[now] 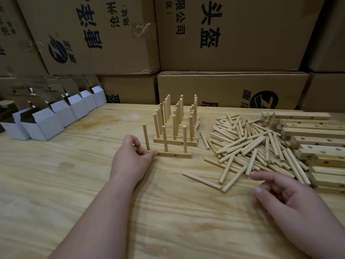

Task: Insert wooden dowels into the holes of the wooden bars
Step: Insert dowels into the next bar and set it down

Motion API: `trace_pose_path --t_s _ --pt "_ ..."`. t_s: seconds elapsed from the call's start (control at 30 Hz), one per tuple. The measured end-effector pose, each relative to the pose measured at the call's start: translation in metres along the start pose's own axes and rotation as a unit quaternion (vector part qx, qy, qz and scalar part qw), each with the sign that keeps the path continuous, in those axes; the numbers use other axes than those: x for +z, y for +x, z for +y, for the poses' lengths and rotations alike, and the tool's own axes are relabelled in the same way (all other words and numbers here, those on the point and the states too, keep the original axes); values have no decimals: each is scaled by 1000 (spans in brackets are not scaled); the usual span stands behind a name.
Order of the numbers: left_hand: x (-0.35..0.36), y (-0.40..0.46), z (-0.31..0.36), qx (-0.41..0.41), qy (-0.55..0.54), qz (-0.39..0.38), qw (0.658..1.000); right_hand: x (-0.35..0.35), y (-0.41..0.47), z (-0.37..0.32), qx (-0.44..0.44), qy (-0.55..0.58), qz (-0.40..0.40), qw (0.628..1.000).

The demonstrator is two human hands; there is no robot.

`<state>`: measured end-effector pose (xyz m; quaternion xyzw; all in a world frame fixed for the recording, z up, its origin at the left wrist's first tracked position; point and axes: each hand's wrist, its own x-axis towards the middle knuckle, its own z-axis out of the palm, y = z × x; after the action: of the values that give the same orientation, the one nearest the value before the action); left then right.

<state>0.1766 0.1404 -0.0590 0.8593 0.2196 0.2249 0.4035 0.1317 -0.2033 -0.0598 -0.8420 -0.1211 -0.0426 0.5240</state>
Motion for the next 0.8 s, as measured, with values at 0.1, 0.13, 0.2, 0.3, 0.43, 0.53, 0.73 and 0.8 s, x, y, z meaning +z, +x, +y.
trace_pose_path --t_s 0.1,0.13,0.2,0.3,0.43,0.53,0.73,0.8 --pt "2 -4 3 20 28 -51 998 0 -1 -2 -5 -7 -4 1000" --pt "3 -6 4 29 27 -71 997 0 -1 -2 -8 -11 -8 1000" --pt "4 -9 7 48 28 -98 994 0 -1 -4 -13 -21 -11 1000" --pt "6 -11 10 74 42 -128 988 0 -1 -4 -14 -24 -11 1000" --pt "5 -12 13 111 74 -151 980 -1 -2 -4 -11 -32 -16 999" --pt "7 -14 14 159 137 -176 962 -1 -2 -6 -10 -33 -20 999" --pt "15 -18 17 181 191 -232 936 -1 -4 -10 -6 -18 -31 999" --pt "16 -20 18 181 194 -242 933 -2 -5 -11 -9 -16 -25 1000"
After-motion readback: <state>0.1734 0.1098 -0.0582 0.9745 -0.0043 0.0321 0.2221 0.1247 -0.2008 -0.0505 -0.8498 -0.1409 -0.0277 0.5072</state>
